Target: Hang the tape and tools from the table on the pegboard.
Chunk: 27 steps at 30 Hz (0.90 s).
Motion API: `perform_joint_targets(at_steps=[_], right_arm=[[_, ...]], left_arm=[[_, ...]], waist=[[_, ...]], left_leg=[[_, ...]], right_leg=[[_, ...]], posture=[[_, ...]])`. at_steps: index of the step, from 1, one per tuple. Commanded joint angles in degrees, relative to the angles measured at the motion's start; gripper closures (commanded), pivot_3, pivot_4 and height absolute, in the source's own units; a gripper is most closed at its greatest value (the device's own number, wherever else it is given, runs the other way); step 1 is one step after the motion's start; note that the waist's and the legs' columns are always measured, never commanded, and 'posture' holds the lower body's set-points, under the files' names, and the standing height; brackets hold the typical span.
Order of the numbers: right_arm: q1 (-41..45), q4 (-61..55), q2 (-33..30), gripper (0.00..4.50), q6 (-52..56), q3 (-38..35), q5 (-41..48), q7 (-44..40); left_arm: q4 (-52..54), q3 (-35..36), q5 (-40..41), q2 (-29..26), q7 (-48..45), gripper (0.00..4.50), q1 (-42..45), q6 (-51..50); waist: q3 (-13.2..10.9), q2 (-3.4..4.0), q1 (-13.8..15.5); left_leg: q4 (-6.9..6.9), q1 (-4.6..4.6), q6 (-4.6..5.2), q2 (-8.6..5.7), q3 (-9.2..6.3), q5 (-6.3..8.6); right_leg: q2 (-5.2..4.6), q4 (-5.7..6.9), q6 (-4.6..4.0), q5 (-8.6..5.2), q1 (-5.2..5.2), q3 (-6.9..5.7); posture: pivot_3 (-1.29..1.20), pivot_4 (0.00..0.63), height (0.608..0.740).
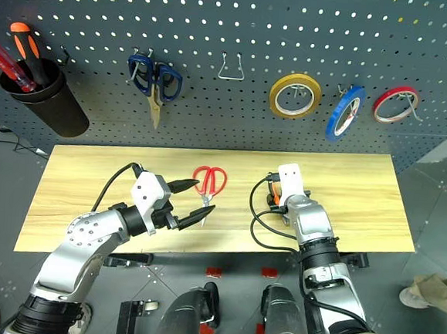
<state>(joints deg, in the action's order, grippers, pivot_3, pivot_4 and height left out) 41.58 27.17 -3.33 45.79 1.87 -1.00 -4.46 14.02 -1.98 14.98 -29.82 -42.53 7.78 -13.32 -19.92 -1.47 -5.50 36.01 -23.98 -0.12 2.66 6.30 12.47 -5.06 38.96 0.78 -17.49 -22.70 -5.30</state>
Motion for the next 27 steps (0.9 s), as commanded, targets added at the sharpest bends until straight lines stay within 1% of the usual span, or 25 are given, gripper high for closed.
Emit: perform_joint_targets(at_steps=[1,3,5,6,9,12,14,16,18,19,21,23,25,27], right_arm=[[0.39,2.75,-0.11,0.39,0.34,-0.5,-0.01,0.43],[0.94,3.43,-0.44,0.9,0.01,-0.8,0.03,0.46],[1.16,3.07,-0.86,1.59,-0.51,-0.41,-0.15,-0.06],[1.11,2.65,-1.03,1.66,-0.77,0.0,-0.34,-0.38],[-0.13,-0.53,-1.51,1.66,-2.03,2.13,-1.26,-1.36],[-2.82,-7.67,-1.84,1.66,-2.54,3.46,-1.43,-1.9],[-6.83,-17.86,-3.02,1.66,-6.01,5.59,-1.59,-4.06],[-10.73,-29.06,-2.54,1.66,-4.5,7.11,-1.88,-3.56],[-13.23,-37.73,-1.02,1.66,-3.84,8.21,-2.02,-2.45],[-13.67,-41.72,0.87,1.66,-5.18,8.23,-1.72,-1.28],[-12.77,-46.81,3.69,1.66,-7.94,8.78,-1.92,0.38],[-11.93,-48.62,5.0,1.66,-9.32,9.16,-2.42,1.01],[-9.01,-48.72,6.18,1.66,-12.57,9.05,-2.57,1.37],[-3.01,-45.62,6.93,1.66,-17.52,7.94,-2.42,1.72]], left_arm=[[2.69,-0.13,-0.31,0.1,0.35,0.67,-0.64,1.01],[2.31,-0.48,-0.64,0.19,0.45,0.67,-0.64,1.65],[1.87,-0.65,-0.9,0.43,0.53,0.67,-0.59,2.58],[1.59,-0.71,-0.99,0.62,0.51,0.67,-0.54,3.25],[0.74,-0.56,-1.76,1.25,0.95,0.67,-0.33,5.74],[0.35,0.54,-0.67,2.18,1.53,0.67,0.5,5.87],[0.83,1.55,-0.1,2.68,2.29,0.67,1.21,5.85],[1.83,3.13,1.01,3.12,3.34,0.67,1.61,5.28],[2.97,4.77,2.32,3.32,4.46,0.67,1.51,4.32],[3.63,5.87,3.09,3.25,4.81,0.67,1.12,4.2],[4.71,7.87,4.56,2.86,4.99,0.67,0.14,3.93],[5.35,8.81,5.41,2.42,4.9,0.67,-0.45,3.14],[6.31,9.93,6.61,1.39,4.37,0.67,-1.24,1.75],[9.2,11.23,9.39,-0.31,3.13,0.67,-2.67,-0.79]], waist=[[0.0,0.0,0.03],[0.0,-0.01,0.07],[0.01,-0.01,0.19],[0.01,-0.02,0.31],[0.01,-0.02,0.39],[0.02,-0.03,0.45],[0.03,-0.04,0.53],[0.04,-0.05,0.43],[0.05,-0.08,0.11],[0.05,-0.08,-0.13],[0.06,-0.09,-0.6],[0.1,-0.15,-0.78],[0.19,-0.28,-0.76],[0.21,-0.32,-0.74]], left_leg=[[0.0,0.0,0.0,0.01,0.0,0.0],[0.0,0.01,0.0,0.01,0.0,0.0],[0.0,0.0,-0.01,0.01,0.0,0.0],[0.0,-0.01,-0.01,0.01,0.0,0.0],[0.0,-0.03,-0.01,0.0,0.01,0.0],[-0.02,-0.09,-0.01,0.0,0.01,0.0],[0.01,-0.48,-0.02,0.0,0.03,-0.01],[0.08,-0.8,-0.02,0.0,0.0,-0.02],[0.06,-0.85,-0.02,0.02,0.05,-0.02],[0.05,-0.85,-0.02,0.03,0.05,-0.02],[0.05,-0.85,-0.02,0.06,0.01,-0.02],[0.06,-0.84,-0.02,0.05,-0.01,-0.02],[0.08,-0.83,-0.03,0.02,-0.03,-0.02],[0.13,-0.83,-0.02,0.01,-0.03,-0.02]], right_leg=[[0.0,0.0,0.0,0.0,0.0,0.0],[0.0,0.01,0.0,0.0,0.0,-0.01],[0.0,0.01,0.0,0.0,0.0,-0.01],[0.0,0.0,0.0,0.0,0.0,-0.01],[-0.01,-0.01,0.0,0.0,-0.01,-0.02],[-0.01,-0.01,0.01,0.0,-0.08,-0.03],[-0.01,0.04,0.02,0.01,-0.51,-0.01],[0.0,0.05,0.04,0.04,-0.77,-0.07],[0.0,0.03,0.04,0.04,-0.84,-0.05],[0.02,0.03,0.04,0.04,-0.84,-0.06],[0.04,0.04,0.04,0.04,-0.85,-0.1],[0.03,0.07,0.04,0.04,-0.84,-0.1],[0.01,0.07,0.05,0.04,-0.81,-0.11],[0.01,0.06,0.08,0.07,-0.8,-0.09]], posture=[[-0.16,0.385,0.74],[-0.17,0.369,0.74],[-0.17,0.362,0.74],[-0.18,0.353,0.74],[-0.18,0.341,0.74],[-0.19,0.329,0.74],[-0.19,0.322,0.74],[-0.2,0.314,0.74],[-0.2,0.314,0.74],[-0.21,0.311,0.74],[-0.21,0.306,0.74],[-0.21,0.306,0.74],[-0.2,0.3,0.74],[-0.18,0.296,0.74]])
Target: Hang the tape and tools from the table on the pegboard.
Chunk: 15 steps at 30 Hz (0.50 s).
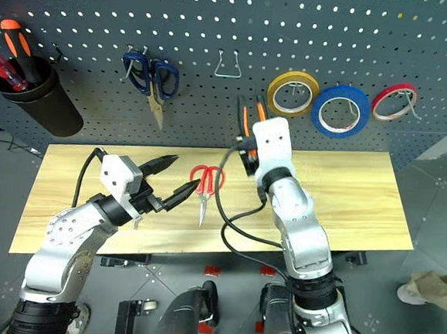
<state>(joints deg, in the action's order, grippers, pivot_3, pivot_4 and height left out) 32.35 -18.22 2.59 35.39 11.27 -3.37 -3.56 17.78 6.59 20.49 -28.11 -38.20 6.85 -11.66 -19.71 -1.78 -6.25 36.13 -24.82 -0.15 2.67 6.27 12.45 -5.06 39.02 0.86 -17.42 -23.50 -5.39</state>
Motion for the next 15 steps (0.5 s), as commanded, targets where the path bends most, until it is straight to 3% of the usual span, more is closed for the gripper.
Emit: perform_joint_targets(at_steps=[1,7,15], right_arm=[[8.86,1.64,1.08,1.66,-9.05,-1.99,-0.04,1.0],[23.08,14.95,2.14,1.66,-20.51,-4.55,-0.29,3.31],[34.64,31.81,3.62,1.66,-34.27,-6.57,-1.28,8.04]], left_arm=[[6.72,3.36,5.36,-2.64,-1.36,0.67,-2.12,-3.78],[10.74,8.58,10.34,-4.32,2.67,0.67,-1.01,-9.74],[12.61,8.18,11.89,-4.13,6.67,0.67,4.0,-13.91]], waist=[[0.0,-0.01,0.0],[0.03,-0.06,0.21],[0.04,-0.07,0.41]], left_leg=[[0.03,-0.01,0.0,0.0,0.0,0.0],[0.1,0.0,-0.02,0.02,-0.02,-0.02],[0.14,-0.02,-0.01,0.0,0.0,-0.03]], right_leg=[[0.0,0.0,0.01,0.01,0.0,0.0],[0.02,0.06,0.0,0.02,0.0,-0.03],[0.0,0.06,-0.02,0.03,0.01,-0.04]], posture=[[-0.18,0.294,0.74],[-0.16,0.287,0.74],[-0.14,0.285,0.74]])
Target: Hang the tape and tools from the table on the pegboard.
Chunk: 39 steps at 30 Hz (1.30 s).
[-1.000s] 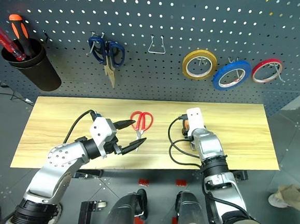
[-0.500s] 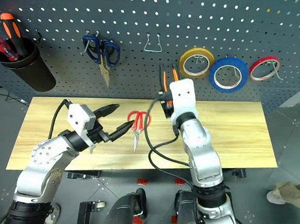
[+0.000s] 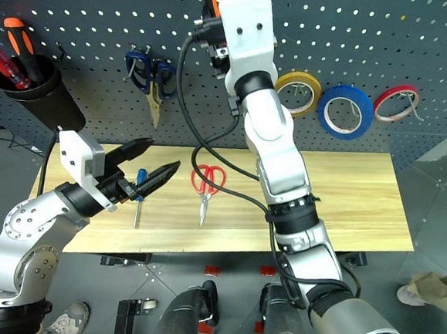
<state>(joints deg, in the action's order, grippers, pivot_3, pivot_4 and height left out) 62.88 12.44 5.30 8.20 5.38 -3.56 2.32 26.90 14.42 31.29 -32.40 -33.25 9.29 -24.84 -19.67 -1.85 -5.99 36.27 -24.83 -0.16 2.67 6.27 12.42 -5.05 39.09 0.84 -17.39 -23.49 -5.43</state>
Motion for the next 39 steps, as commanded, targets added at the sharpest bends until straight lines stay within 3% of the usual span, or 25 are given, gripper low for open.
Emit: perform_joint_targets(at_steps=[1,11,17,24,31,32,35,39], right_arm=[[4.6,3.04,0.87,1.66,-9.3,-0.42,-1.69,2.9],[3.94,20.76,0.42,1.66,-27.28,2.2,-8.34,9.49],[0.95,24.74,0.22,1.66,-31.55,3.72,-11.67,11.71],[-2.95,23.3,1.1,1.66,-27.95,3.04,-10.65,10.28],[-6.85,18.22,2.42,1.66,-18.04,1.85,-4.45,1.48],[-7.39,17.18,2.38,0.94,-16.56,1.64,-3.76,0.56],[-8.51,14.39,2.31,0.09,-11.21,1.47,-2.04,-2.58],[-11.9,7.95,1.8,0.01,-3.47,1.09,0.44,-5.9]], left_arm=[[3.51,-0.05,1.07,0.27,2.04,0.67,2.12,-0.97],[1.05,-3.73,-1.38,1.83,3.34,0.67,5.49,0.28],[-1.83,-5.35,-4.31,3.65,3.97,0.67,6.6,2.64],[-4.25,-7.97,-8.38,5.88,4.39,0.67,5.39,5.86],[-6.99,-9.34,-10.21,7.33,4.57,0.67,4.84,6.53],[-7.4,-9.38,-10.4,7.54,4.67,0.67,4.86,6.69],[-8.07,-9.4,-10.37,7.99,4.76,0.67,4.78,6.44],[-9.27,-9.89,-10.23,8.04,4.96,0.51,4.15,4.7]], waist=[[0.0,-0.01,0.21],[0.03,-0.04,0.78],[0.02,-0.04,1.18],[0.03,-0.04,1.23],[0.06,-0.06,1.2],[0.09,-0.07,1.19],[0.09,-0.07,1.2],[0.09,-0.07,1.2]], left_leg=[[0.02,0.0,0.0,0.0,0.0,0.0],[0.11,0.0,0.0,0.01,0.02,0.0],[0.4,-0.01,0.0,0.03,0.0,0.0],[0.71,0.02,0.0,0.06,-0.03,0.0],[0.77,0.09,0.01,0.07,-0.03,0.0],[0.76,0.09,0.01,0.08,-0.04,0.0],[0.76,0.11,0.01,0.09,-0.04,0.0],[0.76,0.1,0.01,0.07,-0.04,0.0]], right_leg=[[0.0,0.01,0.0,0.0,0.01,0.01],[0.01,0.11,0.0,0.0,0.01,0.03],[0.01,0.38,-0.01,0.0,0.01,0.05],[-0.01,0.8,-0.01,-0.01,0.0,0.08],[-0.01,0.87,-0.02,-0.01,0.06,0.11],[-0.01,0.87,-0.02,-0.01,0.06,0.11],[0.0,0.87,-0.02,0.0,0.08,0.09],[-0.02,0.86,-0.02,0.0,0.07,0.1]], posture=[[-0.13,0.284,0.74],[-0.1,0.295,0.74],[-0.09,0.303,0.74],[-0.11,0.307,0.74],[-0.13,0.309,0.74],[-0.13,0.309,0.74],[-0.13,0.31,0.74],[-0.14,0.311,0.74]])
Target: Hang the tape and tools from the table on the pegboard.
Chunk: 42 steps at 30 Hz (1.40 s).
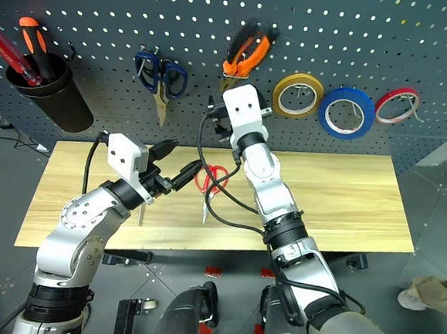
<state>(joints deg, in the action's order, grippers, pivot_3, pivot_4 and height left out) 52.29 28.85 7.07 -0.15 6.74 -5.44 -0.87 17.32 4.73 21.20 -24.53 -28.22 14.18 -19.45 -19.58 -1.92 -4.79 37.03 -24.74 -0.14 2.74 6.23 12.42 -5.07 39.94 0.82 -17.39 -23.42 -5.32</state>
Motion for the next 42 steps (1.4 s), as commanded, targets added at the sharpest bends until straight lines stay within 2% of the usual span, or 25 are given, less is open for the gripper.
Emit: perform_joint_targets(at_steps=[1,3,8,12,17,26,36,42], right_arm=[[-3.0,-11.28,-0.47,0.0,7.22,-0.26,2.98,-3.91],[-6.54,-17.02,-1.67,0.0,12.17,0.04,4.6,-6.77],[-20.83,-38.66,-10.62,0.0,27.25,4.62,14.36,-22.78],[-29.43,-48.39,-19.0,0.0,35.38,5.79,17.26,-27.87],[-33.99,-52.76,-23.06,0.0,39.14,5.4,17.78,-28.01],[-35.61,-54.73,-24.34,0.0,41.75,4.87,19.01,-27.46],[-35.24,-54.92,-24.22,0.0,43.3,3.4,20.41,-26.84],[-35.27,-54.64,-23.67,0.0,44.28,2.41,22.06,-26.14]], left_arm=[[0.11,-0.68,-0.23,0.03,-0.12,0.33,-1.02,-1.52],[-0.25,-1.89,-1.88,0.03,1.03,0.05,-1.46,-2.59],[-3.07,-6.95,-8.71,1.87,8.9,0.05,-2.24,-11.88],[-4.36,-9.01,-9.61,5.68,11.95,0.05,-2.17,-17.22],[-9.01,-10.88,-12.04,9.63,16.85,0.05,-0.76,-24.83],[-20.83,-7.26,-15.73,15.94,25.86,0.05,5.83,-26.11],[-30.73,-12.77,-18.61,16.04,21.17,0.05,9.64,-27.17],[-35.28,-13.16,-19.98,16.4,20.8,0.05,10.78,-29.11]], waist=[[0.0,0.0,0.02],[0.0,0.0,0.11],[0.01,-0.01,0.39],[0.01,-0.02,0.39],[0.01,-0.02,-0.06],[0.01,-0.04,0.0],[0.14,-0.08,0.01],[0.73,-0.05,0.03]], left_leg=[[-0.01,0.0,0.0,0.0,0.0,0.0],[-0.03,0.0,0.0,0.0,-0.03,0.0],[-0.05,-0.02,0.03,-0.08,-0.06,0.02],[-0.02,-0.02,0.04,-0.06,-0.11,0.03],[-0.02,0.08,0.05,-0.04,-0.14,0.02],[0.0,0.08,0.04,-0.08,-0.12,0.01],[0.0,0.18,0.03,-0.08,-0.12,0.01],[-0.01,0.26,0.04,-0.09,-0.1,0.01]], right_leg=[[0.0,-0.01,0.0,0.0,0.0,0.0],[0.0,-0.03,0.0,0.0,0.01,-0.02],[-0.04,-0.09,0.01,0.0,0.05,-0.02],[-0.03,-0.07,0.01,0.0,0.05,-0.05],[0.02,0.06,0.0,0.01,0.08,-0.05],[0.0,0.01,0.0,0.01,0.11,-0.03],[-0.01,0.01,0.0,0.01,0.22,-0.04],[-0.02,0.02,0.01,0.0,0.28,-0.02]], posture=[[-0.14,0.311,0.74],[-0.15,0.312,0.74],[-0.16,0.316,0.74],[-0.17,0.323,0.74],[-0.19,0.329,0.74],[-0.2,0.331,0.74],[-0.22,0.328,0.74],[-0.21,0.322,0.74]])
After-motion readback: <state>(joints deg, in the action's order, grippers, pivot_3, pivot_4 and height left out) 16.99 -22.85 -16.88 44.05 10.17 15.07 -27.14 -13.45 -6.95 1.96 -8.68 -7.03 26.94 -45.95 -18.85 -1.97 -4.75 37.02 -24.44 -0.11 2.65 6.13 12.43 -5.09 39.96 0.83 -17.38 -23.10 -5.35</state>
